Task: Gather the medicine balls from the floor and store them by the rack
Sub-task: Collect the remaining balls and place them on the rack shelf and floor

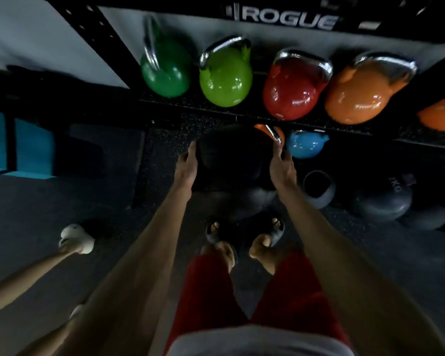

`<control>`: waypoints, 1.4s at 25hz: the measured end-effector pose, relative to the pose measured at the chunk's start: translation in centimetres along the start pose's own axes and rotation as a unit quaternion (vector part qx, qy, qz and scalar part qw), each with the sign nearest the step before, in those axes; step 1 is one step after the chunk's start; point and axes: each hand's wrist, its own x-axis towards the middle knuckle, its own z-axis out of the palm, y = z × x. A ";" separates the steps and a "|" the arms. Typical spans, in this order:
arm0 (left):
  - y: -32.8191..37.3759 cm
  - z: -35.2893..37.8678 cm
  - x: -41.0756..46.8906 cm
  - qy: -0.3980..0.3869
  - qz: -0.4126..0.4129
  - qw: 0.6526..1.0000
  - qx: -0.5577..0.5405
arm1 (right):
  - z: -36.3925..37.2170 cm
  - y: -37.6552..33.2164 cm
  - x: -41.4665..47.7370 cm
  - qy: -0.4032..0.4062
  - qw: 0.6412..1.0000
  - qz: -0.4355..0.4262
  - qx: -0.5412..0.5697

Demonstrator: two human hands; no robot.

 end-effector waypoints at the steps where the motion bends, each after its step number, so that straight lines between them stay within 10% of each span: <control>1: 1.4 -1.1 -2.0 0.007 0.020 1.000 0.010 | -0.6 -1.3 -1.9 0.002 1.000 -0.007 0.007; 35: 36.6 -25.1 -39.8 0.128 0.470 0.855 -0.177 | -15.8 -45.7 -39.7 0.031 0.846 -0.531 0.047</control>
